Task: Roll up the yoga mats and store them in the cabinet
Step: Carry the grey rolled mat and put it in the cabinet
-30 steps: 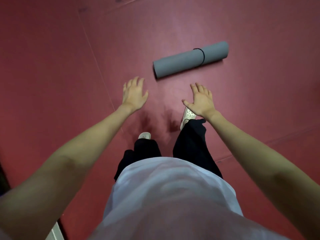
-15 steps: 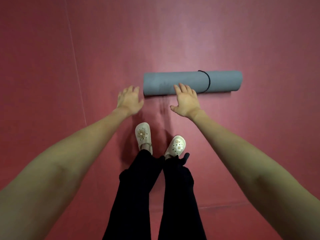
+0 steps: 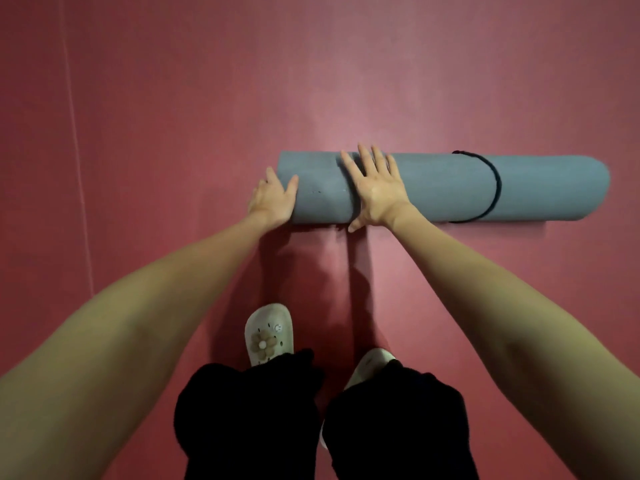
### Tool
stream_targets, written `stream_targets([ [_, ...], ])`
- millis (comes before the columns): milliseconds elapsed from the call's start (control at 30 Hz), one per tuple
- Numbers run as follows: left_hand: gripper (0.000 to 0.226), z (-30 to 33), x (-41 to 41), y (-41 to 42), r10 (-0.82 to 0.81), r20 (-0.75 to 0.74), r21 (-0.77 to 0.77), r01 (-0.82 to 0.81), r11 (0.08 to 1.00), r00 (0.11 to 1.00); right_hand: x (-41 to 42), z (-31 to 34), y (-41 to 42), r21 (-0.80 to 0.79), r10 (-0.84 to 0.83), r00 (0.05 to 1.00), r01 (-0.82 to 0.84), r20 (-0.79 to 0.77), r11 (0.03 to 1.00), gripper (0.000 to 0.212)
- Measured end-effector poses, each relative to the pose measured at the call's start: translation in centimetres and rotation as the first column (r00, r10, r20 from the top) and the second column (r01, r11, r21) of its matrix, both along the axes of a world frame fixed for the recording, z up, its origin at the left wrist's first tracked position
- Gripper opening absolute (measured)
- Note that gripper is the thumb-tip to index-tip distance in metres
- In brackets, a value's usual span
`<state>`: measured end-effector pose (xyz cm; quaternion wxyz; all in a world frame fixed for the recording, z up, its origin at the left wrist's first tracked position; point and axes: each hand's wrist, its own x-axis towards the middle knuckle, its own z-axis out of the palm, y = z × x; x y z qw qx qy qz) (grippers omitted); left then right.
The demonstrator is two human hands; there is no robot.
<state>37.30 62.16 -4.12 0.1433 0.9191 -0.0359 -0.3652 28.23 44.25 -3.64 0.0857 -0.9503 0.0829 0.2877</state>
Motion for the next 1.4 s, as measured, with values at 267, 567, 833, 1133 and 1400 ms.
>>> stream_targets([
  [267, 0.053, -2.2, 0.5, -0.1, 0.108, 0.056, -0.124, -0.100, 0.987, 0.993, 0.9, -3.1, 1.3, -0.163, 0.068, 0.994, -0.054, 0.083, 0.985, 0.121],
  [567, 0.038, 11.9, -3.7, 2.8, 0.325, 0.059, -0.427, -0.271, 0.863, 0.944, -1.9, 9.9, 2.0, -0.069, 0.053, 0.991, -0.045, 0.121, 0.997, 0.115],
  [833, 0.063, 24.9, -3.9, 11.6, 0.505, 0.150, -0.228, -0.468, 0.854, 0.850, -3.9, 22.3, 8.4, 0.295, -0.159, 0.945, 0.072, 0.285, 0.953, 0.111],
  [1133, 0.019, 31.2, -6.6, 17.2, 0.587, -0.346, -0.477, -0.676, 0.562, 0.732, -5.0, 27.7, 12.0, 0.527, -0.160, 0.966, 0.029, 0.205, 0.849, 0.119],
  [1400, 0.025, 38.6, -13.2, 15.7, 0.562, -0.269, -0.528, -0.608, 0.593, 0.782, -8.9, 36.2, 11.8, 0.619, -0.088, 0.973, -0.064, 0.211, 0.783, 0.117],
])
